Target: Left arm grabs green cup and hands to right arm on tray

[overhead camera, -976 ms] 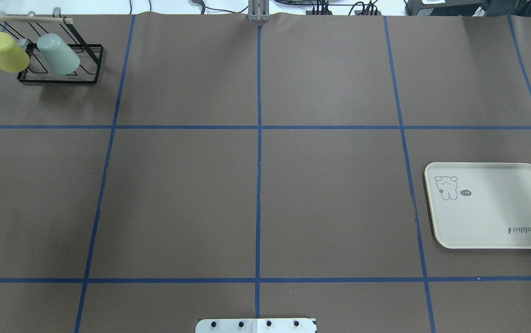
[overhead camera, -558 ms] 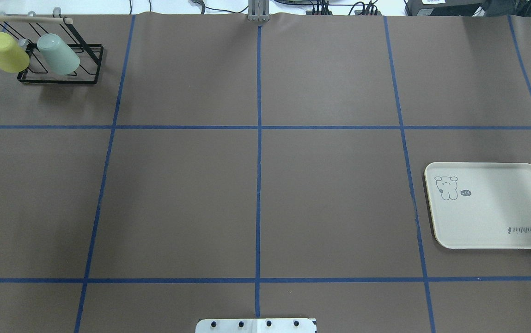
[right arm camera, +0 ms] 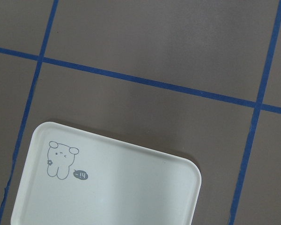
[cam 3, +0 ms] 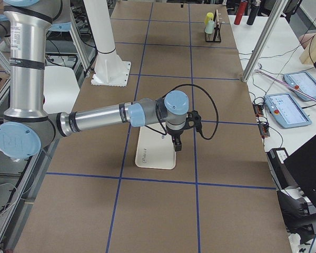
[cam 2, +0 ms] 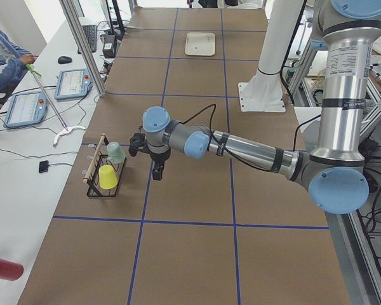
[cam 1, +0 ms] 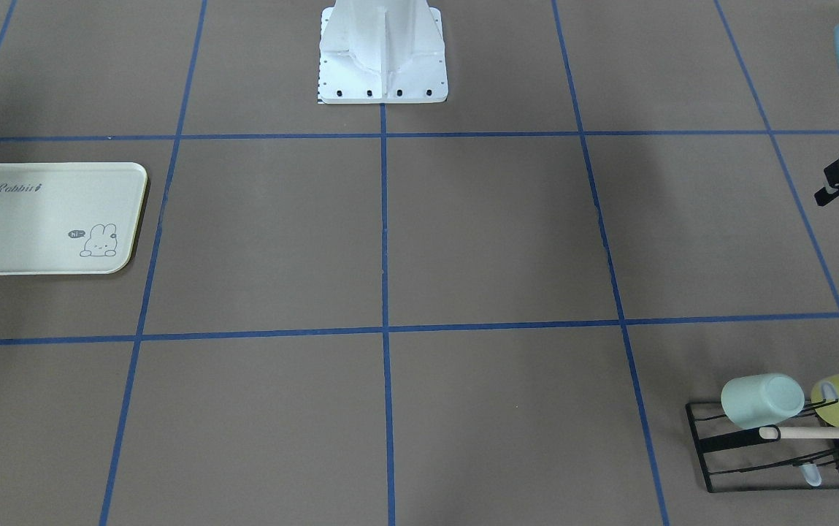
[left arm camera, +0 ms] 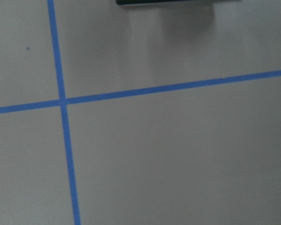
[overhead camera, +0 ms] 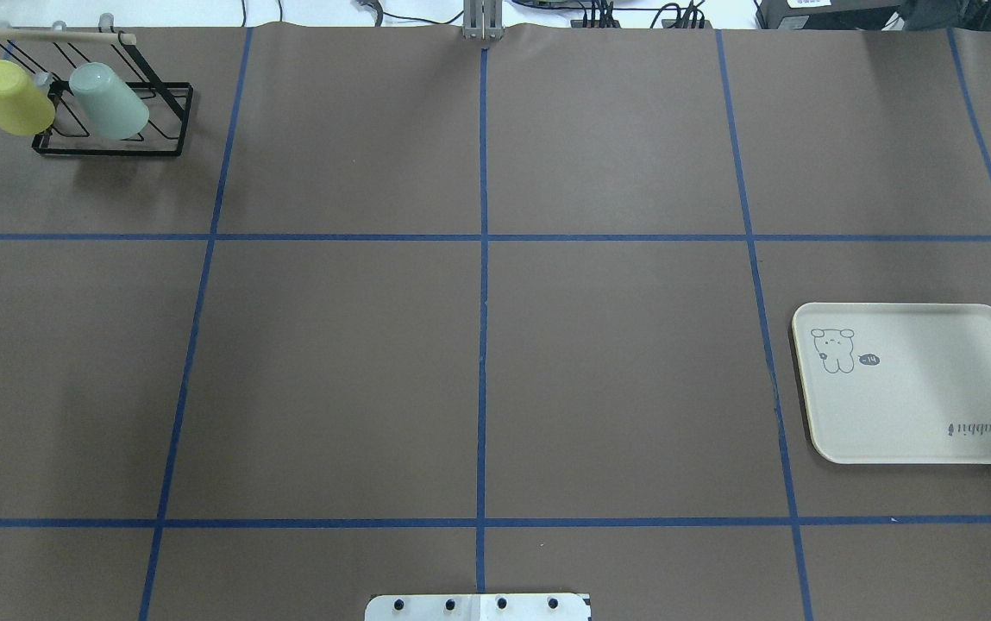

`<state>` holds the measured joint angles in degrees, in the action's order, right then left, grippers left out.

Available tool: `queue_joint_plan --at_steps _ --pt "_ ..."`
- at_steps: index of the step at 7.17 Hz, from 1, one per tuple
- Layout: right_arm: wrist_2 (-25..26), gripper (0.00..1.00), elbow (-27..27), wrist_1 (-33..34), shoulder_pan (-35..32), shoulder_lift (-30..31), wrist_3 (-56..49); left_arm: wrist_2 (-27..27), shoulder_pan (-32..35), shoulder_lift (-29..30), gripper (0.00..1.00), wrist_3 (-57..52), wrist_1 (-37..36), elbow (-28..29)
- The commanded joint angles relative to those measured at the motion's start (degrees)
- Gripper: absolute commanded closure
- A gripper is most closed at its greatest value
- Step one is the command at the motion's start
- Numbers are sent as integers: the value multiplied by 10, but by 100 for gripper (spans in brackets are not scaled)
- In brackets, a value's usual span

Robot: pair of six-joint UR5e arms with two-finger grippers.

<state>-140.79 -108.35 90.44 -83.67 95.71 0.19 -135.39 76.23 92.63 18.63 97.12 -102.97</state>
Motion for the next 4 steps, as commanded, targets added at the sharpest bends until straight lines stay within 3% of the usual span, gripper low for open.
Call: queue_joint_plan --at_steps 1,2,4 --pt "10 0 -1 0 1 0 -1 33 -49 74 0 67 -4 14" --pt "10 0 -1 0 1 0 -2 65 -69 107 0 73 -4 38" --pt "10 0 0 0 1 0 -2 64 -70 199 1 71 1 147"
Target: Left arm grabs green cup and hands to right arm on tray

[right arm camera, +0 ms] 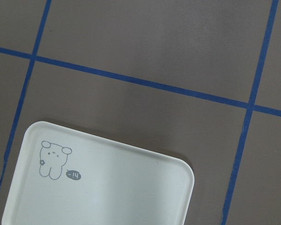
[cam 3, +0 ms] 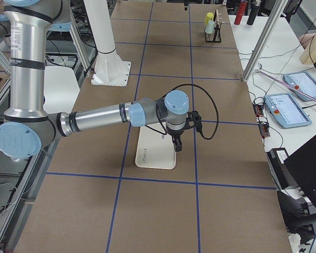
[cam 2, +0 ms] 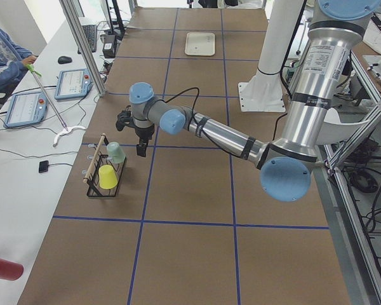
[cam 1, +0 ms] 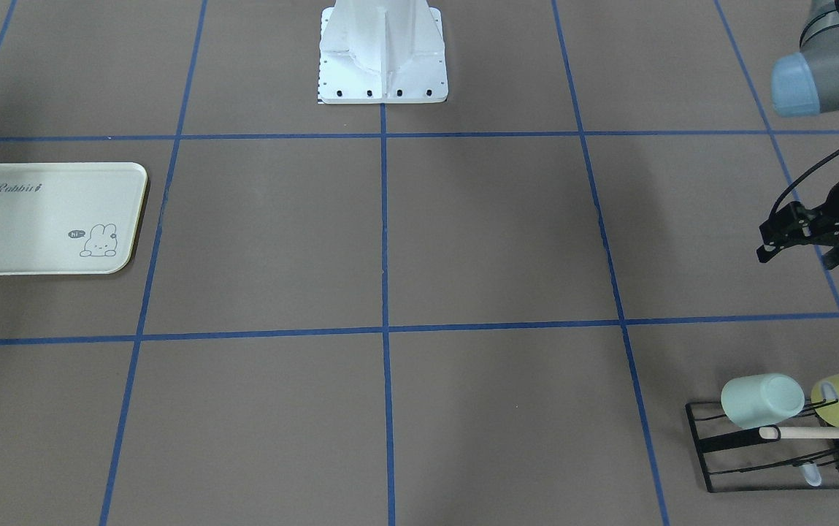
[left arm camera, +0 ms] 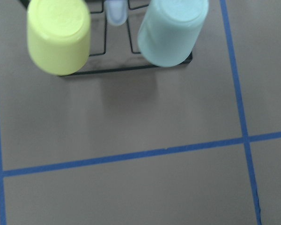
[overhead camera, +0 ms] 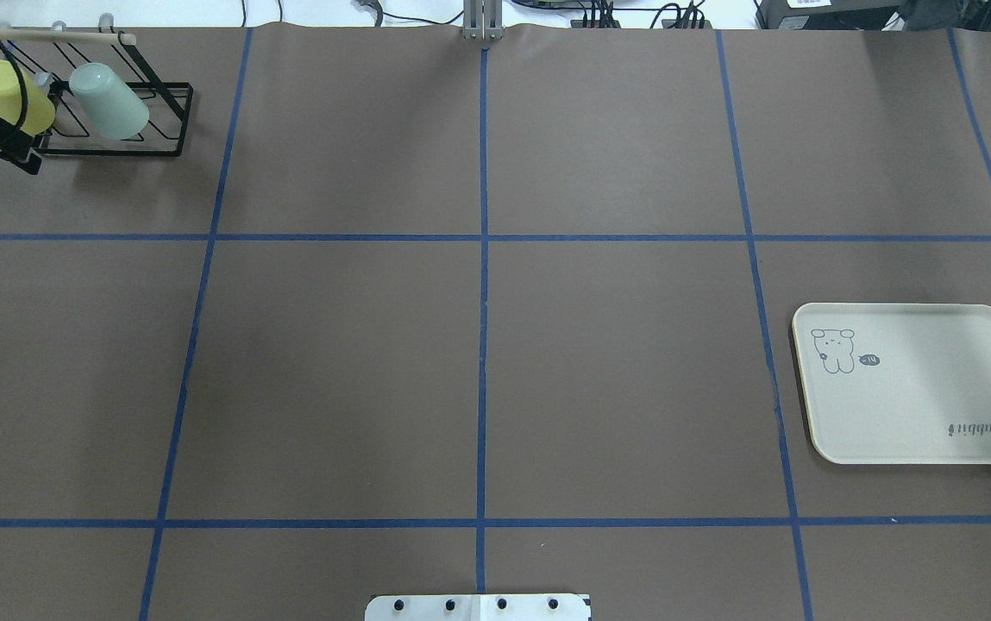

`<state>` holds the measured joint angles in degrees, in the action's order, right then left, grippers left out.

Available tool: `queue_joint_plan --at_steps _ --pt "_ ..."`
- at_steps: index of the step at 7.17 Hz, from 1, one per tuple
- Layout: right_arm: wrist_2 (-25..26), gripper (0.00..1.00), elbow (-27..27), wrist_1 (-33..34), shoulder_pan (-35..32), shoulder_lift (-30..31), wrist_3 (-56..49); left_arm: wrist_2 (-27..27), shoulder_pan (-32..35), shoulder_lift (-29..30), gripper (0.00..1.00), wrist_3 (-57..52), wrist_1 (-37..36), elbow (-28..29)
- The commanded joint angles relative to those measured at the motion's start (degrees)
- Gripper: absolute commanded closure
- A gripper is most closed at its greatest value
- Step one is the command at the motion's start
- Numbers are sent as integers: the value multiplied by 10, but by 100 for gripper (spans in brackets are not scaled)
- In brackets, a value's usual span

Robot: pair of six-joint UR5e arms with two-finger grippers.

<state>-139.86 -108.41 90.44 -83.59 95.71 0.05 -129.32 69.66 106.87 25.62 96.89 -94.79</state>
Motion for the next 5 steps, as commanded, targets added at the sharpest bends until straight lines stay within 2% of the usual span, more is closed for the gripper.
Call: queue_joint_plan --at_steps 1,3,5 --pt "0 0 2 0 0 1 0 3 -5 103 0 3 0 124" --pt "0 0 3 0 0 0 0 2 -7 128 0 4 0 167" --pt "0 0 5 0 2 -3 0 2 -8 174 1 2 8 234"
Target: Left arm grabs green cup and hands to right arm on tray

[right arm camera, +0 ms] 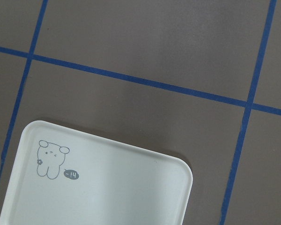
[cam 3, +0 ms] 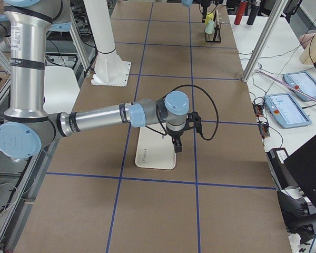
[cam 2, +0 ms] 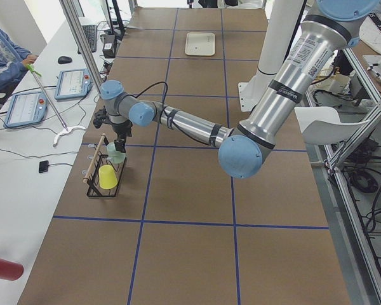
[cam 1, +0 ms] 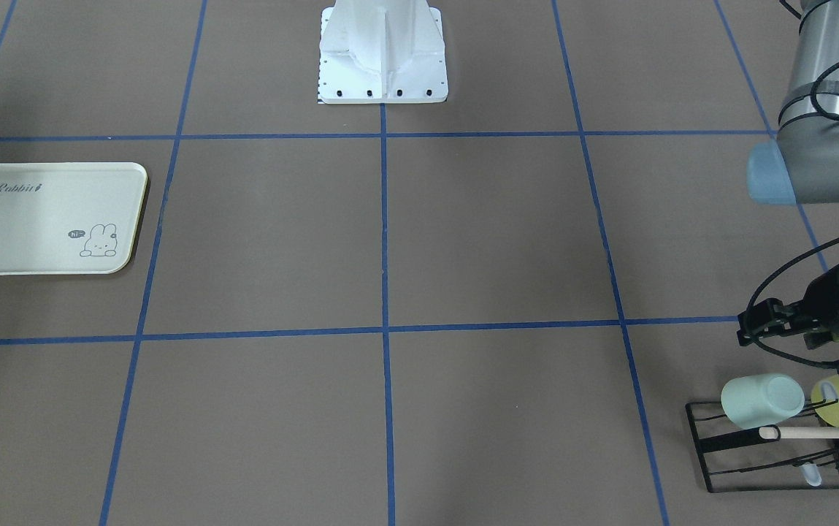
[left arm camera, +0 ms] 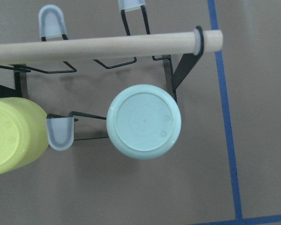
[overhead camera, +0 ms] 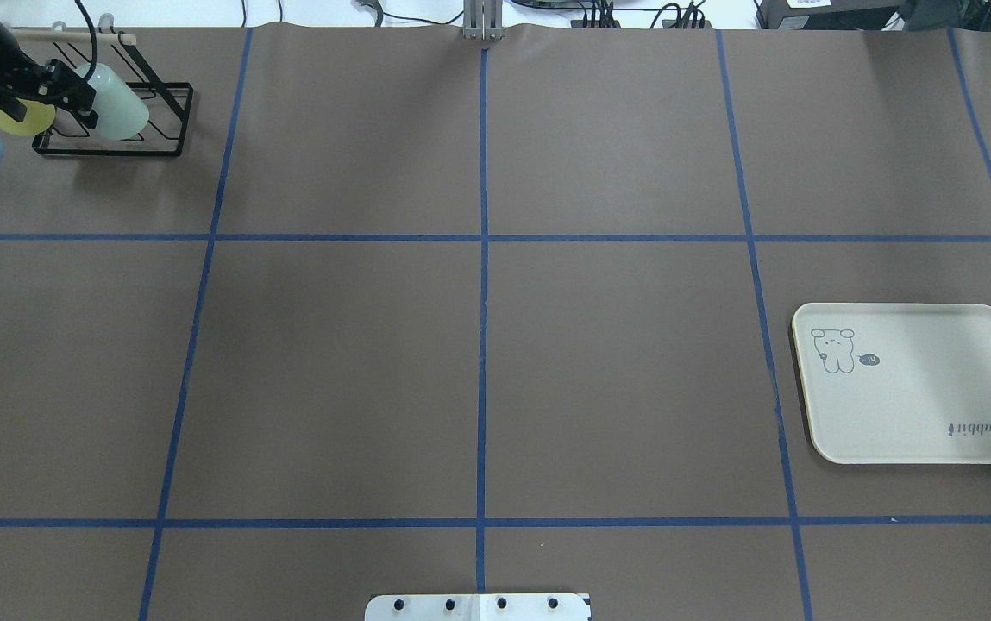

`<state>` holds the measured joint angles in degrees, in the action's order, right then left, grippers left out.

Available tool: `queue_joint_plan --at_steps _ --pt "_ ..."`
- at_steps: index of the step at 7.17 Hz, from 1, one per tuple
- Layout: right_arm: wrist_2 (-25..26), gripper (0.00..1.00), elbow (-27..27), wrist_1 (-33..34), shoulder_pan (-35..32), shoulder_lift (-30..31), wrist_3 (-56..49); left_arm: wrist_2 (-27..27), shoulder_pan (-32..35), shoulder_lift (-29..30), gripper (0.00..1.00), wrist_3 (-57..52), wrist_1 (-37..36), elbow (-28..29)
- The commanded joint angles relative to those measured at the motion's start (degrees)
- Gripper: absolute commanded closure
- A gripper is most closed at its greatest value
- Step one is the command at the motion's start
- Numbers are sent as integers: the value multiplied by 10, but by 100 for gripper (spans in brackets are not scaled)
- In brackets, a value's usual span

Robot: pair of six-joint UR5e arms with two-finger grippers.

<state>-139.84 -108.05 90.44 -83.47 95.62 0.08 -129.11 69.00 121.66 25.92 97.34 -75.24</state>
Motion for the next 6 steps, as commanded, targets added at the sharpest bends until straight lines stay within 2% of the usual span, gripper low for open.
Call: queue_joint_plan --at_steps 1,6 --pt "0 0 0 -1 1 -3 0 1 -2 40 1 -4 6 60" --pt "0 0 0 -1 1 -4 0 4 -6 72 3 -10 7 119"
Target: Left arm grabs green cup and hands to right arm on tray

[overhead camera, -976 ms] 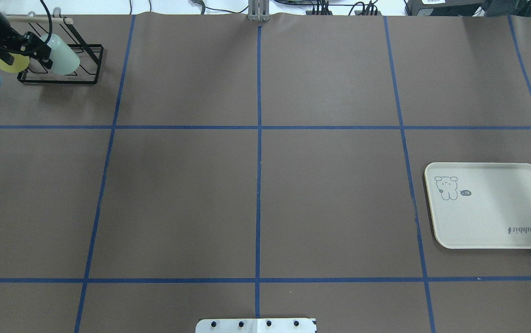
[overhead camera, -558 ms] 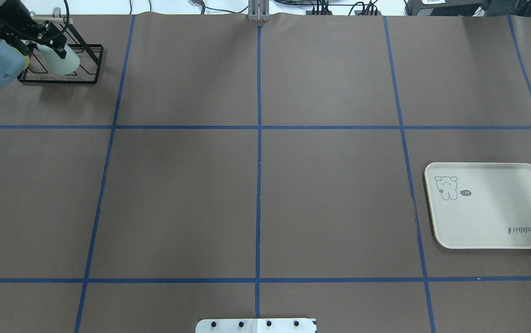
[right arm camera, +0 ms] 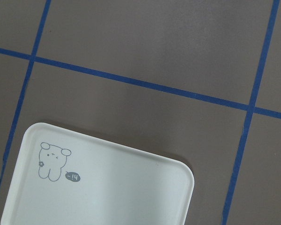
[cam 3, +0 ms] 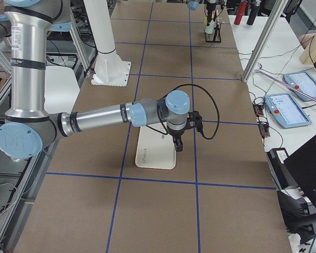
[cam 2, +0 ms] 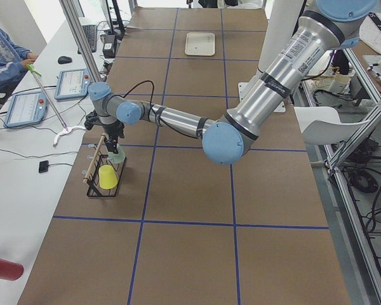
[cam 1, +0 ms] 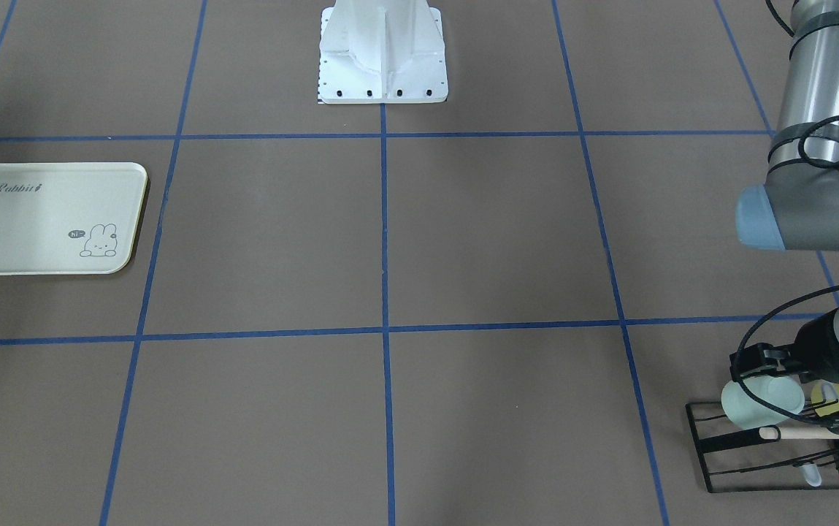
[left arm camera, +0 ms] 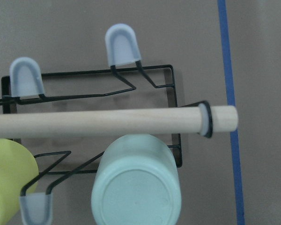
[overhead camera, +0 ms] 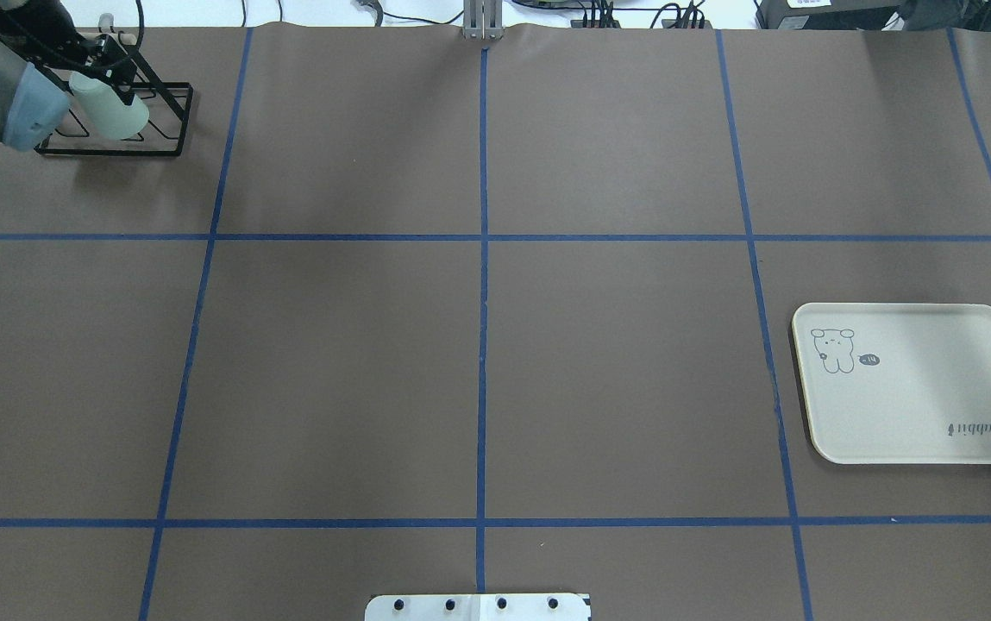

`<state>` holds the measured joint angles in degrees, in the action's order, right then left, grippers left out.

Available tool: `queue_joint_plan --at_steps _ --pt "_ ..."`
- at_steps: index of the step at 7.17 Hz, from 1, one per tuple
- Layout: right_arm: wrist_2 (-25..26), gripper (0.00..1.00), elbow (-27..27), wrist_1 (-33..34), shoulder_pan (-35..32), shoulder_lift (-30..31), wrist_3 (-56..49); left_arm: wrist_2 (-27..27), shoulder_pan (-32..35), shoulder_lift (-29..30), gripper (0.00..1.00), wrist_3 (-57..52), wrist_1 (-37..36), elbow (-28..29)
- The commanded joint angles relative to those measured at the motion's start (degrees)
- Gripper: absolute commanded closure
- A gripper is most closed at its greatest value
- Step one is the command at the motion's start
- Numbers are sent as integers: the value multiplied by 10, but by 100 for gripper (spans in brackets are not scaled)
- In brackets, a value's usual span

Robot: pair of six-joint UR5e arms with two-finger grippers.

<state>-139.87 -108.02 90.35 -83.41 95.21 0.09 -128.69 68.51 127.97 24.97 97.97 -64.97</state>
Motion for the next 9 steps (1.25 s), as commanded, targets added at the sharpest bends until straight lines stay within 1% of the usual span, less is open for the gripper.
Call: queue_joint_plan --at_steps 1,2,4,7,9 --pt "0 0 0 0 0 0 0 1 -1 10 3 0 25 33" --pt "0 0 0 0 0 0 0 2 -1 10 3 1 44 46" --pt "0 0 -1 0 0 0 0 3 -1 10 5 2 43 47" --pt "0 0 -1 0 0 0 0 22 -1 12 8 2 45 47" --pt "0 0 0 0 0 1 0 26 -1 13 9 2 46 47"
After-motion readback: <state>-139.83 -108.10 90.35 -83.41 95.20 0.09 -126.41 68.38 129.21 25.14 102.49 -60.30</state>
